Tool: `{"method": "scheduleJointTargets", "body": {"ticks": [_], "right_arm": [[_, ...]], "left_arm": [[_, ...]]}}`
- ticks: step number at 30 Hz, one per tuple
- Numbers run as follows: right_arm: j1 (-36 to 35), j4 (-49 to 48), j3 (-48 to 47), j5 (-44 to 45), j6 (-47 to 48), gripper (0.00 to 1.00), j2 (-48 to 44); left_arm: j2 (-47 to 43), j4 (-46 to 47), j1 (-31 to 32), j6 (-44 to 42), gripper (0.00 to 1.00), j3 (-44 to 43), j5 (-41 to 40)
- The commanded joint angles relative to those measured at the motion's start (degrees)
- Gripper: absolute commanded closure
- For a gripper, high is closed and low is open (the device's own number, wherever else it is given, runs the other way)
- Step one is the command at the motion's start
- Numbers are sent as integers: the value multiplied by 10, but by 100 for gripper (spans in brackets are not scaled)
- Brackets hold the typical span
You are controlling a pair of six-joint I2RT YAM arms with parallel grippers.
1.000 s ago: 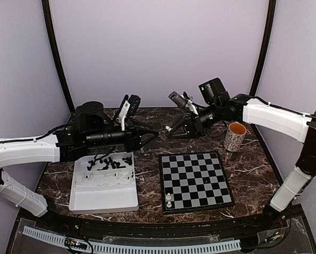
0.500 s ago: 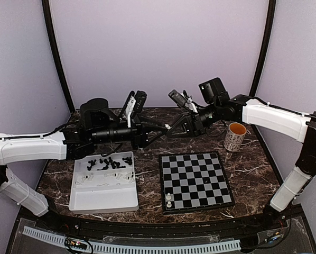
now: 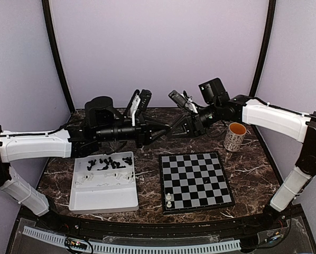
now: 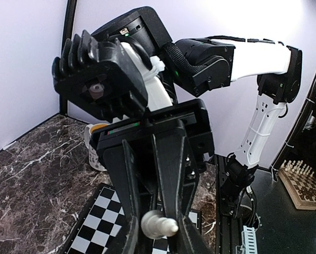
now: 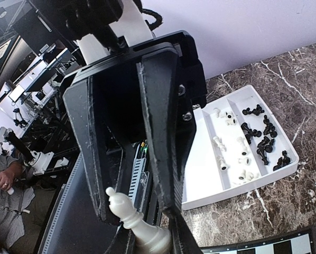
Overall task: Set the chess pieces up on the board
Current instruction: Pass from the right arm to the left, then place the bishop on c1.
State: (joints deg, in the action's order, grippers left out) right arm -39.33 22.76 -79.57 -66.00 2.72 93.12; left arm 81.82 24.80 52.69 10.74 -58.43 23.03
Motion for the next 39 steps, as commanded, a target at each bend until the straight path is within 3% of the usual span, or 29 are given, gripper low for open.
{"method": "scheduleJointTargets", "body": {"ticks": [1,11,18,22,28,33,39], "right_arm": [[1,-4,6,-5,8,95,0],[2,5,7,-3,20,93,-2],[56,204,2,73,226,56,-62],[124,271,46,107,313,49,-117],[226,163,191,211,285,49,-205],[288,51,290,216,242,48,-223],[297,36,300,265,249,49,-222]], "left_arm": [[5,15,4,2,73,-25,13],[10,10,3,2,87,-33,17],[0,-52,4,-33,91,-36,-7],[3,-87,7,-47,91,-29,-5],[39,-159,53,-112,91,-43,-26],[97,-221,111,-187,91,-66,-61],[157,-244,161,-240,91,-71,-74]]}}
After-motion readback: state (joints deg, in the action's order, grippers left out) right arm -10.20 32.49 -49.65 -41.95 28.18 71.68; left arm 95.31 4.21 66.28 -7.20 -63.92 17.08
